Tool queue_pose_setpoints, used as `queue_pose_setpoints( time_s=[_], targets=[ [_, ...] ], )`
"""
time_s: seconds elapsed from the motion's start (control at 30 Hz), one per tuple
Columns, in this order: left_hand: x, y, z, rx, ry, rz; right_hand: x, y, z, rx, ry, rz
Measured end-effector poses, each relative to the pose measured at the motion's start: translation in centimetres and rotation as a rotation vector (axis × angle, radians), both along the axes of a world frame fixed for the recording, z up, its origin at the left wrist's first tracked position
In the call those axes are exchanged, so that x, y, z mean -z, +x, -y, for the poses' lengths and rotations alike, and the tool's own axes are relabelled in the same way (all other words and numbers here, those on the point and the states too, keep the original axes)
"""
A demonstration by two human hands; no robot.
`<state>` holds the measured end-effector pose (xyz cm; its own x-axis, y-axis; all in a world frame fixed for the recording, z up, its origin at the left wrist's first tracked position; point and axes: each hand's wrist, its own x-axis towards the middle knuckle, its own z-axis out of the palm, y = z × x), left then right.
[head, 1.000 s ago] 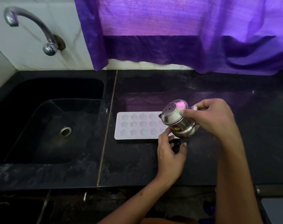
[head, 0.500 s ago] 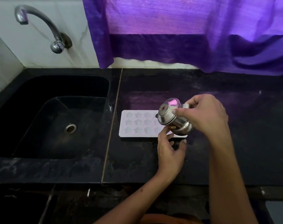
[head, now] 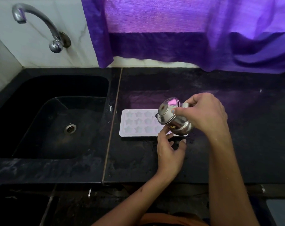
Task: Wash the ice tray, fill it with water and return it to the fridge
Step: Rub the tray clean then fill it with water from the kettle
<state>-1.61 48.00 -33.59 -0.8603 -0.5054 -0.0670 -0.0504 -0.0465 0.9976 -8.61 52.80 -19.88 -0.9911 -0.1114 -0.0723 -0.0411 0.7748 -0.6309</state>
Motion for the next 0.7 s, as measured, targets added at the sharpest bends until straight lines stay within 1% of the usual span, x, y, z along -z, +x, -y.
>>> queue_pose_setpoints(
  time_s=[0.23,0.33,0.7],
  targets=[
    [-0.7,0.6,0.3,-0.001,-0.051,-0.058,0.1,-0.3,-0.4,0.024,-0.108,0.018],
    [-0.9,0.8,0.4,-0.002,-0.063,-0.054,0.0,-0.3,-0.2,0.022,-0.136,0.028],
    [-0.4,0.8,1.4,-0.029,-0.048,-0.02,0.0,0.3,1.9,-0.091,-0.026,0.011]
  ],
)
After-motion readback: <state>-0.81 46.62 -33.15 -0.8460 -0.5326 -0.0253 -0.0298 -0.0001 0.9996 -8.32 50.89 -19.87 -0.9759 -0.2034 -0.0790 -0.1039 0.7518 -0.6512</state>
